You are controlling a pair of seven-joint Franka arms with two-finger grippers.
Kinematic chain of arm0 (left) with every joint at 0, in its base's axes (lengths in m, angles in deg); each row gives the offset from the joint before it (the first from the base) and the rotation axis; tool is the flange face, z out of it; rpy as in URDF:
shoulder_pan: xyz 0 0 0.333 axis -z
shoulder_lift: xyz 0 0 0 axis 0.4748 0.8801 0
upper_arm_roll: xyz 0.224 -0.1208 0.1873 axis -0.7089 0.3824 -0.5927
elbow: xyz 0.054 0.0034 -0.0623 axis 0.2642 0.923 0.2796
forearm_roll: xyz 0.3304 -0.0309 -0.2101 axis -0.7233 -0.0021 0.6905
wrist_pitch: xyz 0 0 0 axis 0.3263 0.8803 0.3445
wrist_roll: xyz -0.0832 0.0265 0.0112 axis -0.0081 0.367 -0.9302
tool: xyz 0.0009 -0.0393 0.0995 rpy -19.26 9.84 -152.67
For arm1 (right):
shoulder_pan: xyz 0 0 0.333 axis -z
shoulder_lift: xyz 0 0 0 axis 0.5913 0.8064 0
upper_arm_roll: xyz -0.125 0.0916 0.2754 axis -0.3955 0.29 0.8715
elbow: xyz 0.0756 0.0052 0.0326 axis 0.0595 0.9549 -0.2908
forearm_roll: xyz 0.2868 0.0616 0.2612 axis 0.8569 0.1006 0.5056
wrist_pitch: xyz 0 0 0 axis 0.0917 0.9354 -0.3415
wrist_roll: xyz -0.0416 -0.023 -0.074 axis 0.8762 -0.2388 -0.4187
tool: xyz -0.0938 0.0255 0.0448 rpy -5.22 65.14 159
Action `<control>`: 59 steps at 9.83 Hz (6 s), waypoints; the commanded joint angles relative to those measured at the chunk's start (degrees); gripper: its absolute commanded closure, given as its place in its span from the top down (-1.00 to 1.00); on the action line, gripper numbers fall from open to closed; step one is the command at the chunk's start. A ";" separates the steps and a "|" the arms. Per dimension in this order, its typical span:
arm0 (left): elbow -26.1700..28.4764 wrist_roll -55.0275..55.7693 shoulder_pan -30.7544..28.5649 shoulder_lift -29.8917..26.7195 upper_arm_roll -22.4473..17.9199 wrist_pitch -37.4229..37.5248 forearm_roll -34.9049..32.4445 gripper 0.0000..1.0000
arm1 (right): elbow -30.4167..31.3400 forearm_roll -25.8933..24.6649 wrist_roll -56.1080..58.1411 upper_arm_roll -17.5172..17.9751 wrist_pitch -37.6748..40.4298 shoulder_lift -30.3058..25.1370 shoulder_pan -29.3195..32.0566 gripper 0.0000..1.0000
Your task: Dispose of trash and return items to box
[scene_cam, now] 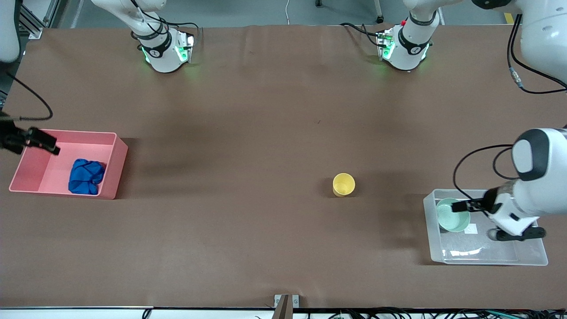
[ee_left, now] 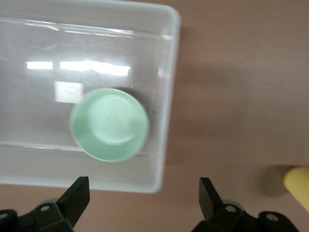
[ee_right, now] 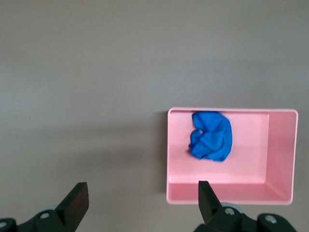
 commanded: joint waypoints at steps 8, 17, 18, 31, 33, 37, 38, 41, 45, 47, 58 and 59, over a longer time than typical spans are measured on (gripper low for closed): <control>13.92 33.13 13.97 1.12 7.18 -10.68 -3.90 0.76 | -7.45 -0.60 -3.48 0.07 12.32 -4.27 -3.89 1.00; 13.66 38.78 15.58 7.02 7.09 -16.04 -6.38 -0.99 | -5.77 -0.78 -2.77 -0.20 10.40 -3.57 -3.36 1.00; 13.57 38.09 14.96 4.75 7.18 -15.52 -6.64 -1.00 | -5.77 -0.78 -2.77 -0.29 10.40 -3.48 -3.45 1.00; -0.58 0.82 -10.61 5.77 5.16 -7.85 -9.28 -0.99 | -5.42 -0.78 -2.86 -0.20 11.01 -3.57 -3.36 1.00; -0.58 1.60 -11.40 8.06 4.63 -10.49 -8.75 -0.99 | -5.42 -0.78 -3.03 -0.29 10.75 -3.48 -3.36 1.00; 0.12 1.61 -11.50 11.50 4.46 -10.50 -8.66 -0.95 | -5.42 -0.78 -3.03 -0.29 10.66 -3.39 -3.36 1.00; 0.29 1.52 -11.50 11.67 4.37 -10.50 -8.66 -0.88 | -5.42 -0.78 -3.03 -0.29 10.66 -3.39 -3.36 1.00; 0.12 1.87 -11.76 11.85 4.10 -10.50 -8.75 1.00 | -5.42 -0.78 -3.03 -0.29 10.66 -3.39 -3.36 1.00; 0.03 1.87 -11.85 0.29 4.89 -6.48 -8.66 1.00 | -5.42 -0.78 -3.04 -0.29 10.75 -3.39 -3.36 1.00; -0.05 1.09 -11.85 -8.15 7.69 -1.22 -8.67 1.00 | -5.42 -0.78 -3.03 -0.29 10.83 -3.39 -3.27 1.00; 11.52 -2.44 11.33 -36.82 -11.60 20.17 5.38 1.00 | -5.51 -0.78 -2.95 -0.37 10.57 -3.39 -3.18 1.00; 12.76 -2.26 11.53 -37.89 -11.54 20.26 5.40 1.00 | -5.59 -0.78 -2.86 -0.37 10.66 -3.39 -3.18 1.00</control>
